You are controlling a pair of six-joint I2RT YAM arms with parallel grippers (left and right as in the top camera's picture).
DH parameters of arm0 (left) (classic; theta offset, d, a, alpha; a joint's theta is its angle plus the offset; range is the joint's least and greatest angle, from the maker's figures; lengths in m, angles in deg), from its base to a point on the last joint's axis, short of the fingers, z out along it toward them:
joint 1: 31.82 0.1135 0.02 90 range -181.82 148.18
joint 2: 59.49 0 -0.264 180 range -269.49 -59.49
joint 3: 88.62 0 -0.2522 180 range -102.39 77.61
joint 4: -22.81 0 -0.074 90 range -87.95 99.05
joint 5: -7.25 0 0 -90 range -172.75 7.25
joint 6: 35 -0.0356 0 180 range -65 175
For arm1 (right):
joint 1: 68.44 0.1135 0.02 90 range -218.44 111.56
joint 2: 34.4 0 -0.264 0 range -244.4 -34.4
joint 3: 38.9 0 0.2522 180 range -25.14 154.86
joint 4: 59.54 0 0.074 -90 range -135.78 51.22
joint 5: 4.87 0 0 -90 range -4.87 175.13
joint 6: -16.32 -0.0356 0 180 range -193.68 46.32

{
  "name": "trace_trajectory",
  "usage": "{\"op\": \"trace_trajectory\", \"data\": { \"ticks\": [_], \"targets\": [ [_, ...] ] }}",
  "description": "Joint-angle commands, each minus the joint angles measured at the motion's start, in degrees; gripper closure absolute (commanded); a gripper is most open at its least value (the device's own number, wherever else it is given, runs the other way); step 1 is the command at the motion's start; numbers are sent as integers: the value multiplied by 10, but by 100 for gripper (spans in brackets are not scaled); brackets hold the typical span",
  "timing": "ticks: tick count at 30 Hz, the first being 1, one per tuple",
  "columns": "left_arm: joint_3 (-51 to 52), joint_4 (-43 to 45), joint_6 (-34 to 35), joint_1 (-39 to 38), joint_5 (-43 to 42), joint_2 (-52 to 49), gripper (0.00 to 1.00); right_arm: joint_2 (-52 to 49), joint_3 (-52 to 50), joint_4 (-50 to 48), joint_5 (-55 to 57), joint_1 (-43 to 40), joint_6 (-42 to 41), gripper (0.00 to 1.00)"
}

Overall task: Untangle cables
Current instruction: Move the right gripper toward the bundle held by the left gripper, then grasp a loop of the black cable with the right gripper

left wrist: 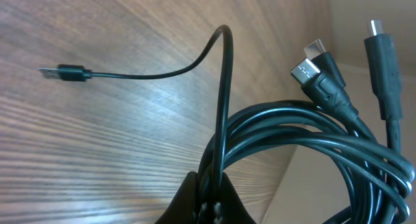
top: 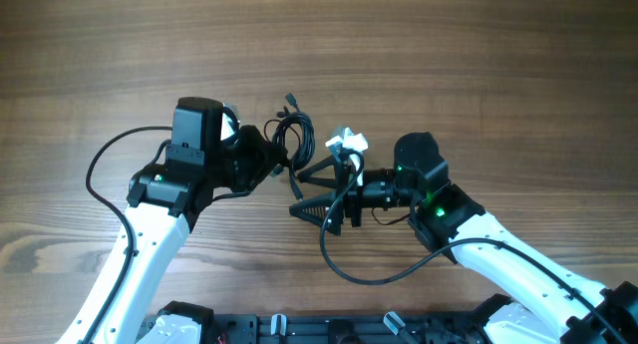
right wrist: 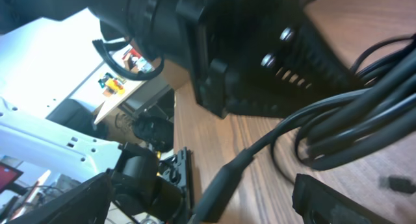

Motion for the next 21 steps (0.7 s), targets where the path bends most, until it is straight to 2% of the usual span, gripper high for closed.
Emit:
{"op": "trace_trajectory", "data": {
  "ticks": [1,7,13,21],
  "targets": [
    [-8,20,-13,-11,-15,1,96,-6,7,11,57,13,-10,10],
    [-8,22,-13,-19,-15,1,96,-6,7,38,131,13,-9,13],
    [-8,20,-14,-19,-17,1,96,-6,7,22,130,13,23,6],
    [-8,26,-13,-17,-17,1,96,-6,7,20,130,13,34,9]
  ]
}}
